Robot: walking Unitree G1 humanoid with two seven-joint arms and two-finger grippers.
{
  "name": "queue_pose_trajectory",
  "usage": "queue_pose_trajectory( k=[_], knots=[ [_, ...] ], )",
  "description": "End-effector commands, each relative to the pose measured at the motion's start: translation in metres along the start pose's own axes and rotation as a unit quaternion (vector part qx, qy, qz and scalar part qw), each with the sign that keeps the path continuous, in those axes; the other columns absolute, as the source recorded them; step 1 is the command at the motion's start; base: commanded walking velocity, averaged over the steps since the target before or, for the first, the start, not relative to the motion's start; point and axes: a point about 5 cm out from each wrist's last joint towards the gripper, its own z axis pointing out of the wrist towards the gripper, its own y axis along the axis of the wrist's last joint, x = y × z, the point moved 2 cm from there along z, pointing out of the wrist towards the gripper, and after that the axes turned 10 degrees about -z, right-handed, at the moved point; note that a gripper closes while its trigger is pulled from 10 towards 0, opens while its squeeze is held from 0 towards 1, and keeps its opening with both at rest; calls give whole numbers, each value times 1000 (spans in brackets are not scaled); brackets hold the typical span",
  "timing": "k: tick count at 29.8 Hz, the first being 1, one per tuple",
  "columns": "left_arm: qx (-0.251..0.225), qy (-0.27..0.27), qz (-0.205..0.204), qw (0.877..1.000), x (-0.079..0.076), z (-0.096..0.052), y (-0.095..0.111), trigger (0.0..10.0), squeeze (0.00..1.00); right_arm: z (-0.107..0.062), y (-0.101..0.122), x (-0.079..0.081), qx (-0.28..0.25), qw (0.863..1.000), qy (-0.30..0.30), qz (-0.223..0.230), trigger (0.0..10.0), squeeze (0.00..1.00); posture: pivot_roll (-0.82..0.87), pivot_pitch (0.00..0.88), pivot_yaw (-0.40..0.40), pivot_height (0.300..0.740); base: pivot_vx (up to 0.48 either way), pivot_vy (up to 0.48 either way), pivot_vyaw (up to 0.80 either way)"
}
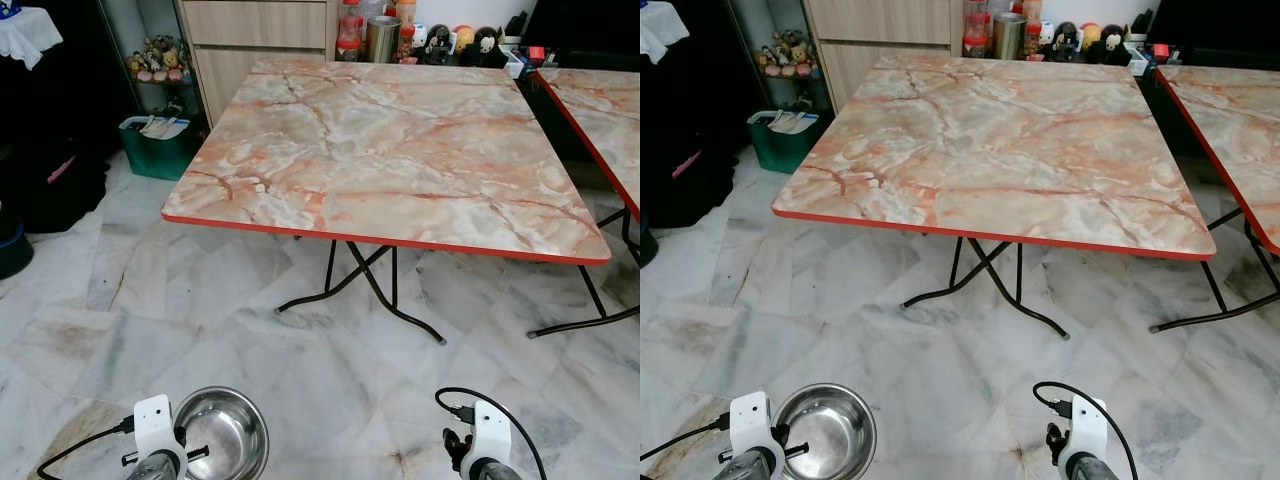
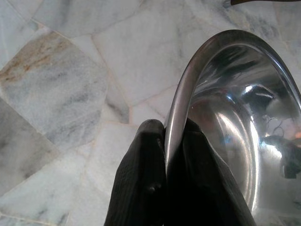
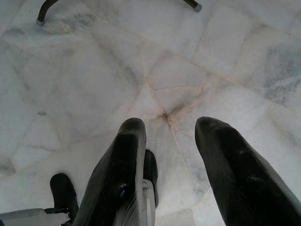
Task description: Setting the table
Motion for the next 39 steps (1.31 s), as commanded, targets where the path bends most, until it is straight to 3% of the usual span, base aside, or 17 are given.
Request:
queue_pose_trajectory(
  k=[1,6,17,39],
  knots=[
    [-5,2,-9,1000,2,0,1,10000,0,0,0,0,-2,1000,-3,10,10000,0,36,97,-7,740,0,0,0],
    [-14,7,-56,998,4,0,5,10000,0,0,0,0,-3,1000,-6,13,10000,0,36,101,-3,740,0,0,0],
    [-17,1,-57,998,4,0,6,10000,0,0,0,0,-3,1000,-7,12,10000,0,37,115,-5,740,44,0,0],
    [-14,-9,-41,999,1,0,5,10000,0,0,1,-1,-1,1000,-11,19,10000,0,27,122,-5,740,315,0,-165]
  ],
)
